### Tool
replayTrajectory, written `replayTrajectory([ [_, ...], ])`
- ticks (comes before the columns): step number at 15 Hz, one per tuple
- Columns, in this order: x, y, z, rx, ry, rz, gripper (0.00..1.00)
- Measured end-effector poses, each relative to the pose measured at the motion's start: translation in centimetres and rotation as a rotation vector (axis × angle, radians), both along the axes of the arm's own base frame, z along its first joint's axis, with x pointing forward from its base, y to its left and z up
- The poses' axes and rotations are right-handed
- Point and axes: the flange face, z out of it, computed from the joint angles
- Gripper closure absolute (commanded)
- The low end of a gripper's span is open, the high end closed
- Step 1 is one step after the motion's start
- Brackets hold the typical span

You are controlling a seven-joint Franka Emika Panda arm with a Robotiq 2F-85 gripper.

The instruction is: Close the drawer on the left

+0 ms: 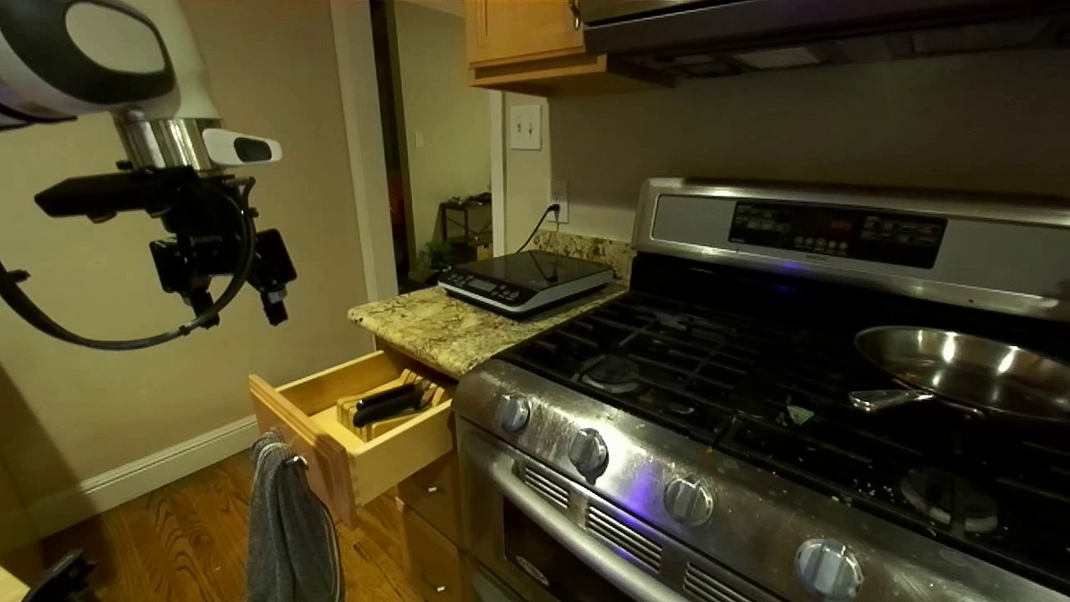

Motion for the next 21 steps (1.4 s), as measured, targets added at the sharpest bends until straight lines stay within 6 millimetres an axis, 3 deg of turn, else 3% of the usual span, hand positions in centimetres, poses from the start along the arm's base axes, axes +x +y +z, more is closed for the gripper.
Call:
replayTrajectory([
  [10,0.6,6.1,-6.4,-0.031,0.065,-0.144,0.0],
  [18,0.8,6.3,-6.7,-0.029,0.076,-0.143,0.0],
  [21,1.1,6.6,-7.3,-0.002,0.062,-0.222,0.0],
])
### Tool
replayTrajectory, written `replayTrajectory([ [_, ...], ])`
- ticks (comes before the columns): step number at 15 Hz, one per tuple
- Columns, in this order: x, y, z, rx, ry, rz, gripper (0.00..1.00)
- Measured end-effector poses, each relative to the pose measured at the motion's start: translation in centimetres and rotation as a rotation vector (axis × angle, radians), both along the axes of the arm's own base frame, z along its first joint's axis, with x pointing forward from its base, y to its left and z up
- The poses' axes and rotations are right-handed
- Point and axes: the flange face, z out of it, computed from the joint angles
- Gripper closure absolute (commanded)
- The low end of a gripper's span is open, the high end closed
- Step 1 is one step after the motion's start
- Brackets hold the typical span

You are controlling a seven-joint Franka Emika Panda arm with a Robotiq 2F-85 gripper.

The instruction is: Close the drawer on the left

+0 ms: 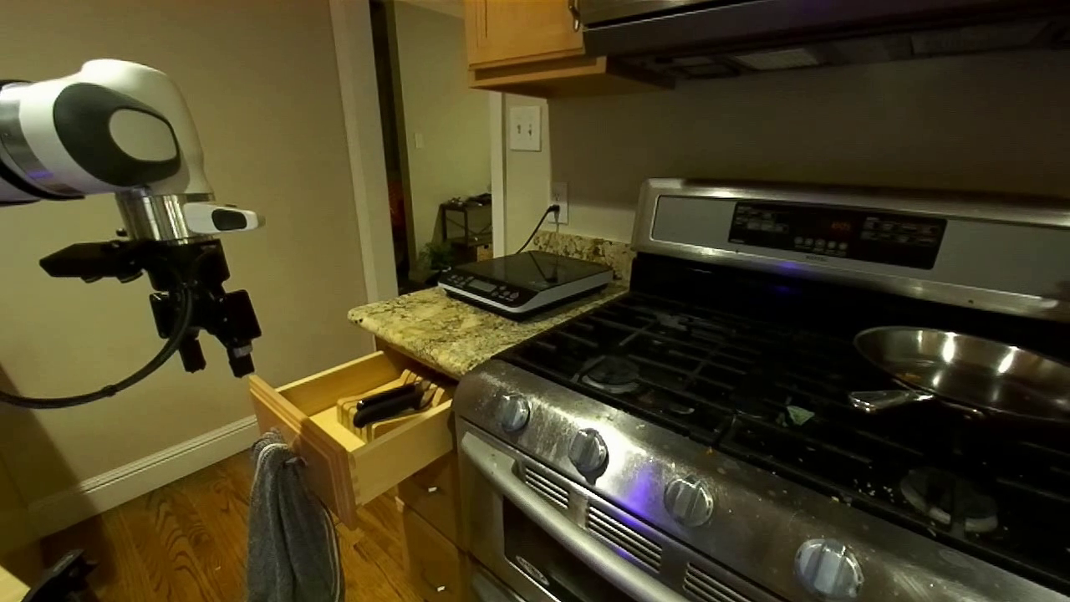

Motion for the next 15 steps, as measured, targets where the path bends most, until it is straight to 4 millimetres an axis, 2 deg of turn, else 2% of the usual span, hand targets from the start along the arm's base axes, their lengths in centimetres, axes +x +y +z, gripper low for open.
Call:
replayTrajectory([
  [2,0.2,0.6,-1.2,0.028,-0.007,-0.089,0.0],
  [8,0.9,2.7,-6.5,0.115,-0.037,-0.316,0.0],
  [15,1.1,4.1,-10.5,0.15,-0.093,-0.439,0.06],
])
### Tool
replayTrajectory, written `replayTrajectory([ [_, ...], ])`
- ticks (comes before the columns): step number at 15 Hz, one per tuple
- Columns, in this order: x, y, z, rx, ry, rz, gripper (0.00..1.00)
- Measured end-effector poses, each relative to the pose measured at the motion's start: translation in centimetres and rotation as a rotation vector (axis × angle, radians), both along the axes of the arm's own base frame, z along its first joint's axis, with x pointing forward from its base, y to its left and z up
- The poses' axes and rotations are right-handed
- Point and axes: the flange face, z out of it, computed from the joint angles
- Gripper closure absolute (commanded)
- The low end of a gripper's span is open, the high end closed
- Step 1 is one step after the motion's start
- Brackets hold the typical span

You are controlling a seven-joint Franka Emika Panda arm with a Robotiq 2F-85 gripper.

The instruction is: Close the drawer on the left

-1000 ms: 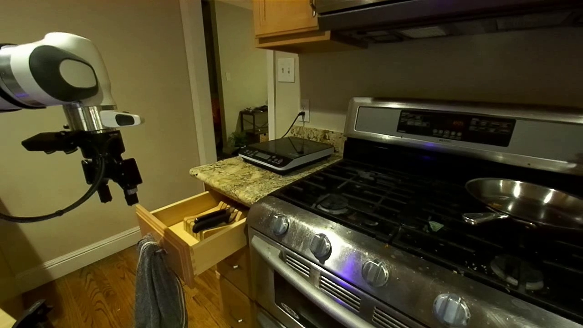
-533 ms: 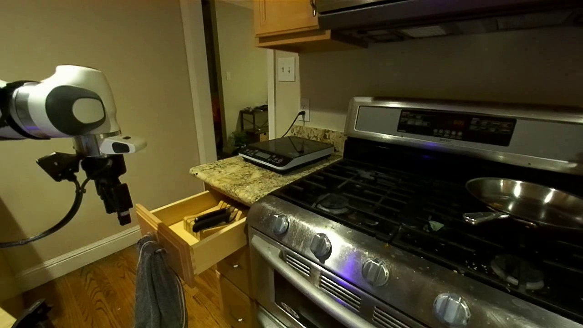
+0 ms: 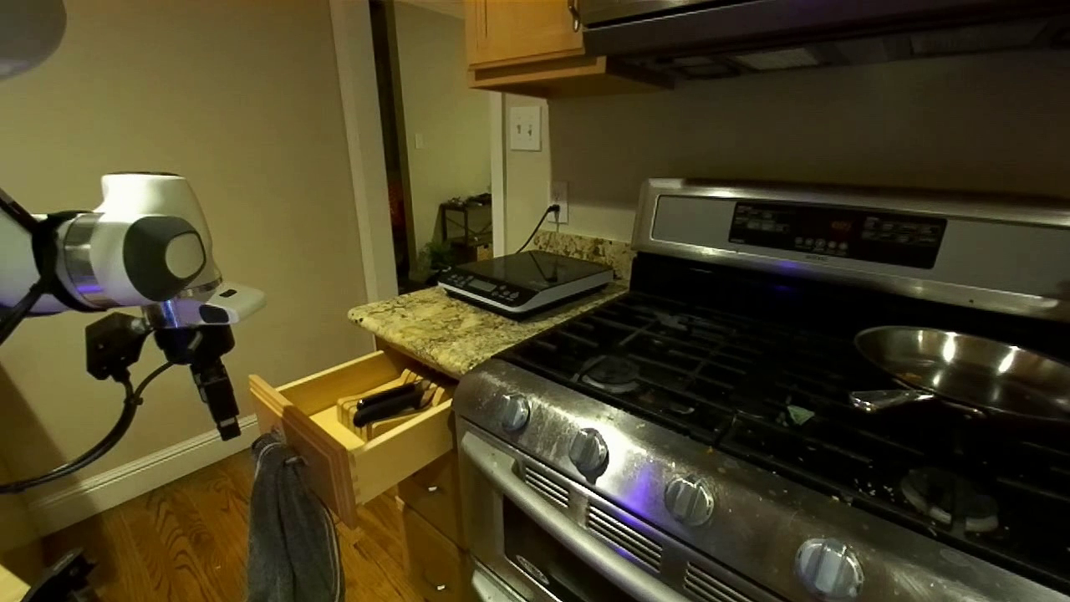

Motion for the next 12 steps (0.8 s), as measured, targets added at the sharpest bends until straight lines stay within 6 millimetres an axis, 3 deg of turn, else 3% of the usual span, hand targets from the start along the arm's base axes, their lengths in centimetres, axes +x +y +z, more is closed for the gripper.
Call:
replayTrajectory([
  [4,1.8,-0.5,-1.4,-0.022,-0.01,-0.022,0.0],
  [12,6.7,-1.3,-4.9,-0.019,-0.008,-0.043,0.01],
])
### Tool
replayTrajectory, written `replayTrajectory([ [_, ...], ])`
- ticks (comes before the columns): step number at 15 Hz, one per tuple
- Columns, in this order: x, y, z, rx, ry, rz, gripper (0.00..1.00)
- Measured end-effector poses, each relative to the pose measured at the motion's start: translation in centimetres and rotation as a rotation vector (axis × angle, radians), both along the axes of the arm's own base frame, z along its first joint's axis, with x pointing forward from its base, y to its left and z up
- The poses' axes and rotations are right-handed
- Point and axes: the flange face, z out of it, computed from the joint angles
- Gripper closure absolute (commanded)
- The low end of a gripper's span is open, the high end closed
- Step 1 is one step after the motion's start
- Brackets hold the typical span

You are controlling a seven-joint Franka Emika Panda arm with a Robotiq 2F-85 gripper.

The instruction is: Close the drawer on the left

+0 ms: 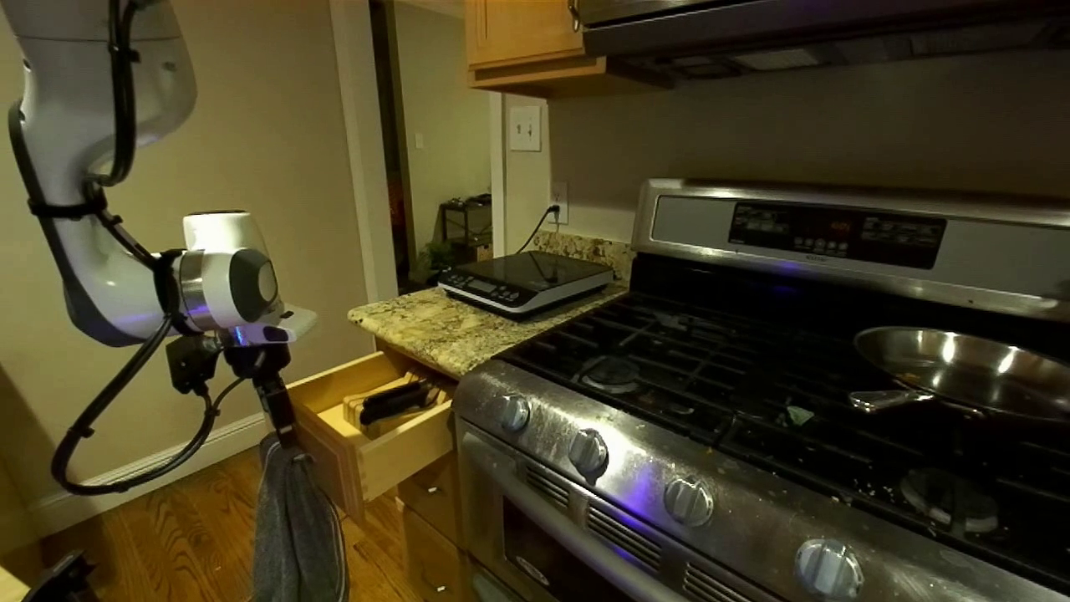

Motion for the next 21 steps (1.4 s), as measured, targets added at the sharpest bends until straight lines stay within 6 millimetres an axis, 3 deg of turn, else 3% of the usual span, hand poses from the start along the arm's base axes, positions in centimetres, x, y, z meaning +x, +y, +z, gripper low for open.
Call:
replayTrajectory([
  [3,1.1,0.1,-1.2,0.016,-0.002,-0.007,0.0],
  [4,1.4,0.2,-1.5,0.016,-0.001,-0.005,0.19],
  [9,3.6,-0.3,-1.3,-0.038,-0.061,0.079,0.53],
  [15,7.0,-0.6,1.7,-0.184,-0.231,0.261,0.9],
  [19,9.2,-0.5,2.9,-0.231,-0.305,0.289,0.97],
  [21,9.8,-0.5,2.9,-0.238,-0.317,0.284,0.92],
])
